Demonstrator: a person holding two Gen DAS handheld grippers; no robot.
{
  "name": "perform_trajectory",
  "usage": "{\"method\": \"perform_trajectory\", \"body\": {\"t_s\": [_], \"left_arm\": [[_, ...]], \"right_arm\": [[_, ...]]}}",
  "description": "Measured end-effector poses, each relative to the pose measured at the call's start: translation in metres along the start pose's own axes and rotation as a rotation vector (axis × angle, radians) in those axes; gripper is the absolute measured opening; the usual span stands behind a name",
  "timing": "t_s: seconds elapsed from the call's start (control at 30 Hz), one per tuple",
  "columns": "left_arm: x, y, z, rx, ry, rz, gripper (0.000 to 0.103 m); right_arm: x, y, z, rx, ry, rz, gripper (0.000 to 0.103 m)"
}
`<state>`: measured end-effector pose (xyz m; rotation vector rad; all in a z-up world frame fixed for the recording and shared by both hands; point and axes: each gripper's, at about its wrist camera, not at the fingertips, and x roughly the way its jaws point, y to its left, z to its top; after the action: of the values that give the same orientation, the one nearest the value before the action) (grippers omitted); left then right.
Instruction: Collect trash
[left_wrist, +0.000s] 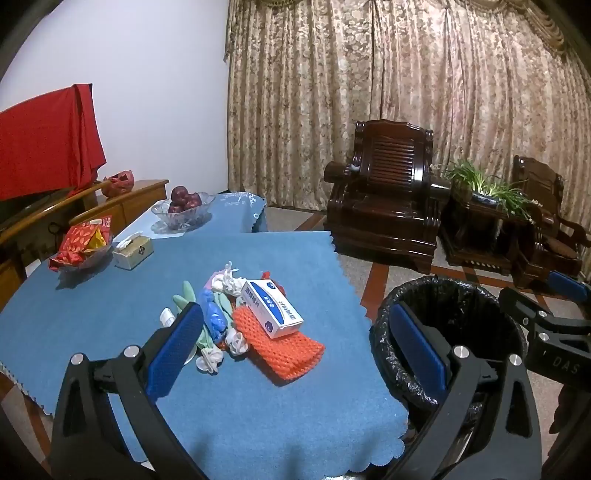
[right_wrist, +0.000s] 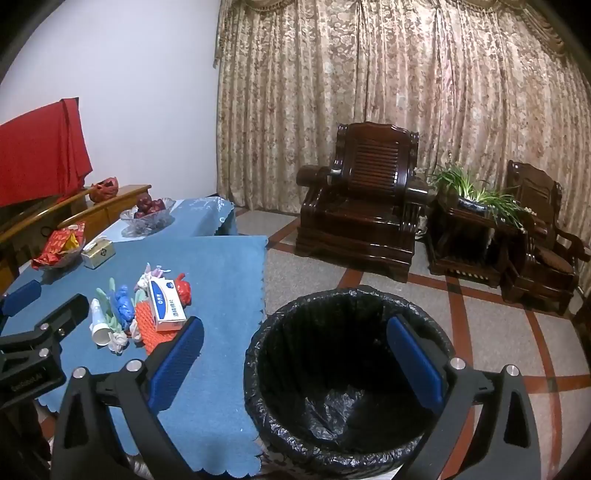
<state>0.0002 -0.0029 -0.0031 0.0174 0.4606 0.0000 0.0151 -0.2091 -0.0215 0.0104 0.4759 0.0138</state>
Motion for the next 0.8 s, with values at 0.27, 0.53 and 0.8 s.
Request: {"method": "perform_trajectory", "body": {"t_s": [0.27,0.53,0.8], "left_arm": [[0.0044,0.0032,-0.0006,-0.001,0.004,-0.001,0.098],[0.0069,0.0033,-0.0019,-0.001,0.005,-0.002,0.098],[0.0042,0.0028,0.0004,-0.001,0.008,-0.002,0.098]], "right_arm": [[0.0002,0.0004,-0.0002,0.001,0.002,0.000,0.097],[0.0001,0.0006,-0.0005,0.001,0.003,0.000,0.097],[0.0006,0.0006,-0.0005,0.002,0.005,0.000,0.097]]}}
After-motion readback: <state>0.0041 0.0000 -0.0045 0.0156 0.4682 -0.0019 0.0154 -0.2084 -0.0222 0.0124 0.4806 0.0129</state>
